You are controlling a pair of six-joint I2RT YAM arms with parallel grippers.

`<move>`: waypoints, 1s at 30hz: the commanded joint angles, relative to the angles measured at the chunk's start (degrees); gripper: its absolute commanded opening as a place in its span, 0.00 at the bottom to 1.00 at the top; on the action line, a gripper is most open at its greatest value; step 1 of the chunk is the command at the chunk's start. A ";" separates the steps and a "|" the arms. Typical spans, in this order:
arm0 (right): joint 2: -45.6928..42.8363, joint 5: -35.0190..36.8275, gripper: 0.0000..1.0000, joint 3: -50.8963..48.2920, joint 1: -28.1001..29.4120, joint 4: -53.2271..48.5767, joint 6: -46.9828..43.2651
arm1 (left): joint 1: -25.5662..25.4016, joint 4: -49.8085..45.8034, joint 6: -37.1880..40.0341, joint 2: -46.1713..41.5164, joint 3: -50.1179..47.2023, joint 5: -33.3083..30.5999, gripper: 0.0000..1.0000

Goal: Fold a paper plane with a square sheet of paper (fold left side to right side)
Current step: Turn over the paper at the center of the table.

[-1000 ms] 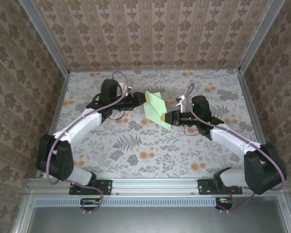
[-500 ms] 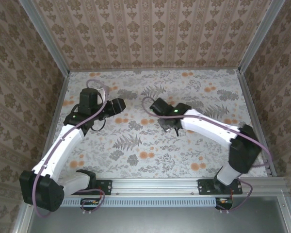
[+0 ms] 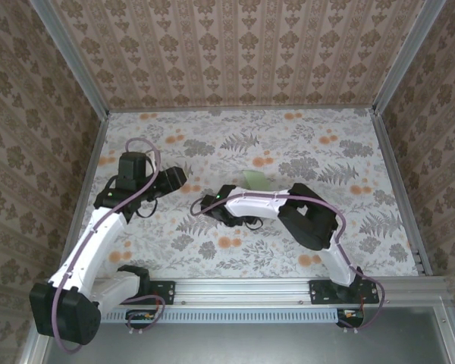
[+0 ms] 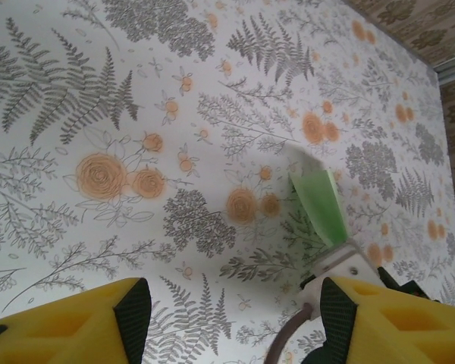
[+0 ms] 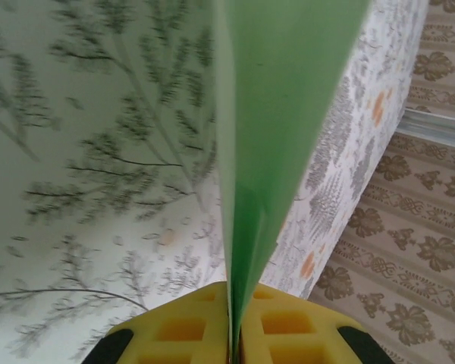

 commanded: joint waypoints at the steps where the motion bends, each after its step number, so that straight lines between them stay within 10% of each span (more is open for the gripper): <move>1: 1.79 -4.27 0.13 1.92 0.75 -3.30 -0.42 | 0.76 -0.62 0.66 -0.35 -1.06 0.89 0.64; 16: -25.90 -35.07 0.74 -13.28 -0.97 12.68 3.16 | -2.69 17.13 -6.39 12.50 -8.03 15.43 0.67; 30: -60.01 -57.15 1.00 -43.60 -22.45 45.95 14.59 | -20.14 34.70 -13.41 35.40 -0.31 13.57 0.69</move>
